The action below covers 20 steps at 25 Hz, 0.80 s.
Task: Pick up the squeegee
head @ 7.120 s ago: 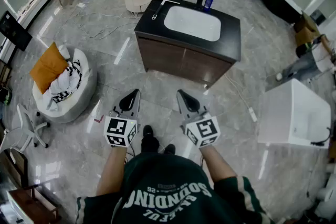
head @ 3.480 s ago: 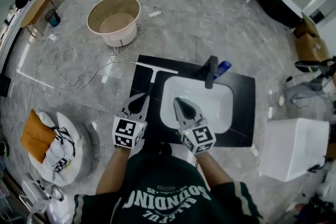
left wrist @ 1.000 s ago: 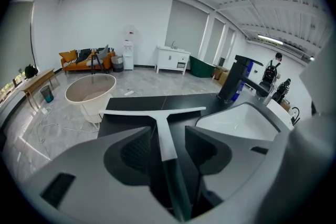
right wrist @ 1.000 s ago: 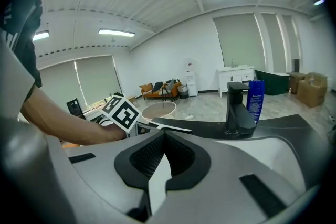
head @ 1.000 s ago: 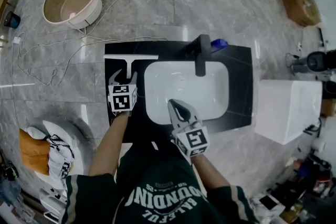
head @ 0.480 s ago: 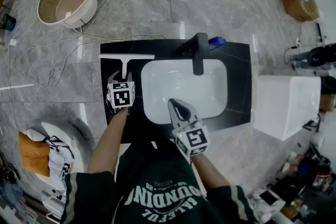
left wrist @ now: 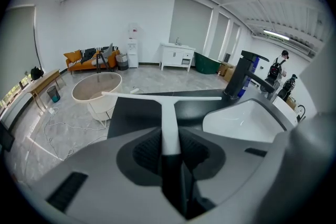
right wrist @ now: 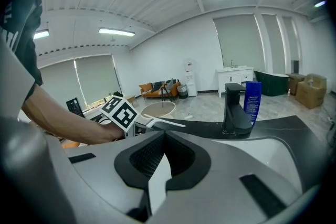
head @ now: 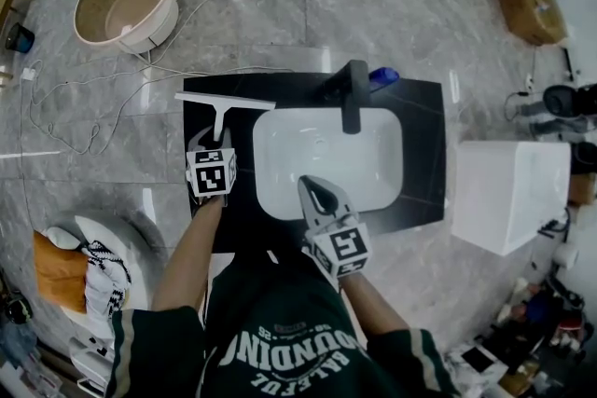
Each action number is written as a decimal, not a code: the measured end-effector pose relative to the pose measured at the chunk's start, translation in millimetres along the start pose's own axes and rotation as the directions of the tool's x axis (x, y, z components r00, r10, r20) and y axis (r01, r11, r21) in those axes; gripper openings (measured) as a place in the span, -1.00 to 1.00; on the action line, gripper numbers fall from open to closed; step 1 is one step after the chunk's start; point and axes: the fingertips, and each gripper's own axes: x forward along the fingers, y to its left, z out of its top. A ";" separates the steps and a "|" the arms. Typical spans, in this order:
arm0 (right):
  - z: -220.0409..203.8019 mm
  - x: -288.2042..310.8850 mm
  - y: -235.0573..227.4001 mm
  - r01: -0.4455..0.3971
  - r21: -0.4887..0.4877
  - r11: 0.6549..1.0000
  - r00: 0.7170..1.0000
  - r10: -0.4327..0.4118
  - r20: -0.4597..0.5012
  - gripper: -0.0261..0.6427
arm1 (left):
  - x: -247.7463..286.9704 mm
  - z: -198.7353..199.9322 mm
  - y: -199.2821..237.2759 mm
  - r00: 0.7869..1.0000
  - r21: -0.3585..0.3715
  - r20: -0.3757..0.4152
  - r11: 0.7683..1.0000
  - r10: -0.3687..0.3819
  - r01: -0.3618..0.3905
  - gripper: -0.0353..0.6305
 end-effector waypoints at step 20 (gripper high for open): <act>53.2 -30.7 21.6 -0.061 -0.117 0.991 0.984 0.080 0.159 -0.92 | -144.3 27.8 -12.6 0.968 0.002 0.240 0.998 0.068 -0.070 -0.65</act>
